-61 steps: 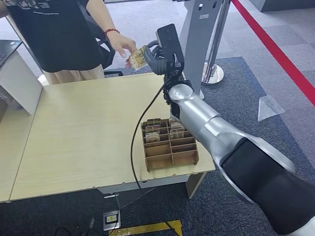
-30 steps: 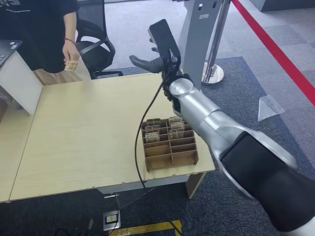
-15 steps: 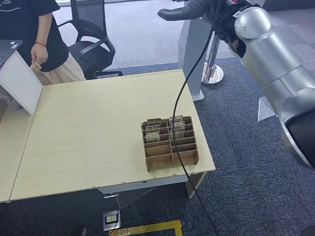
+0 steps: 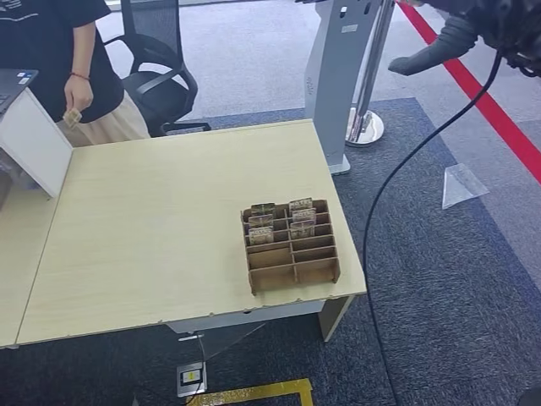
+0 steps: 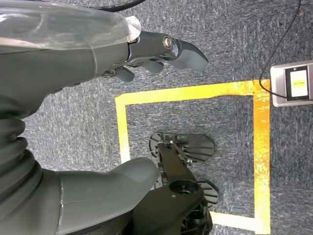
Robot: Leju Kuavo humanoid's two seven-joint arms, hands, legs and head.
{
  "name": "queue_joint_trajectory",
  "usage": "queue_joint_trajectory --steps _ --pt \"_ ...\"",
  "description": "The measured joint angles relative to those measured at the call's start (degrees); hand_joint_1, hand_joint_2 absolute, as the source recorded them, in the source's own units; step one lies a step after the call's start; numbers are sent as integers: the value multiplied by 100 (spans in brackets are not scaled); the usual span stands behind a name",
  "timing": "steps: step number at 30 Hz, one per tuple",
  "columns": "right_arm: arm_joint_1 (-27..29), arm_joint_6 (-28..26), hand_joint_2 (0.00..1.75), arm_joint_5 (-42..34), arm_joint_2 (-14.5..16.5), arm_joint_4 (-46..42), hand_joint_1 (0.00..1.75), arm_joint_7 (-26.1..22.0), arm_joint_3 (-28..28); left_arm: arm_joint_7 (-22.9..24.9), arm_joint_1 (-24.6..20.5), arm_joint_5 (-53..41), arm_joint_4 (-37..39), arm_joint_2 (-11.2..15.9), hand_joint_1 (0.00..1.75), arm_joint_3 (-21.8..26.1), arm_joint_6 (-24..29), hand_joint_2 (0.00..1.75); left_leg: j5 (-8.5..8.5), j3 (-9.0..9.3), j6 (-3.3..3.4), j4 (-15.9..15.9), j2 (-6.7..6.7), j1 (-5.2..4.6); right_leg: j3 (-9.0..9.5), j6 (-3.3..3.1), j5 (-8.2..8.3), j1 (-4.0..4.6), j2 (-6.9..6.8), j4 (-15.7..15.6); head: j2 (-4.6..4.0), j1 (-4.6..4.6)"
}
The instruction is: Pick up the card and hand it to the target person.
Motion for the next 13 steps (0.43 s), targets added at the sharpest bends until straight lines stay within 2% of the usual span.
queue_joint_trajectory --steps 2,5,9,13 --pt "-53 333 175 578 -244 -287 0 310 206 -7 7 25 0 5 0 3 8 175 0 0 0 -3 1 0 -1 0 0 0 2 1 0 0" --pt "-82 727 175 1509 -442 -609 0 554 467 -8 6 62 0 8 0 3 18 175 0 1 0 -7 3 1 -2 0 0 1 6 1 0 1" --pt "77 864 175 2447 -557 -995 0 389 696 -8 1 98 0 5 0 3 25 175 1 2 -1 -11 4 3 -1 0 0 2 7 1 -1 -1" --pt "667 557 175 3077 -568 -1344 0 42 735 -1 -11 158 0 -7 0 3 35 175 1 6 -1 -11 3 7 3 0 0 6 9 1 0 -1"
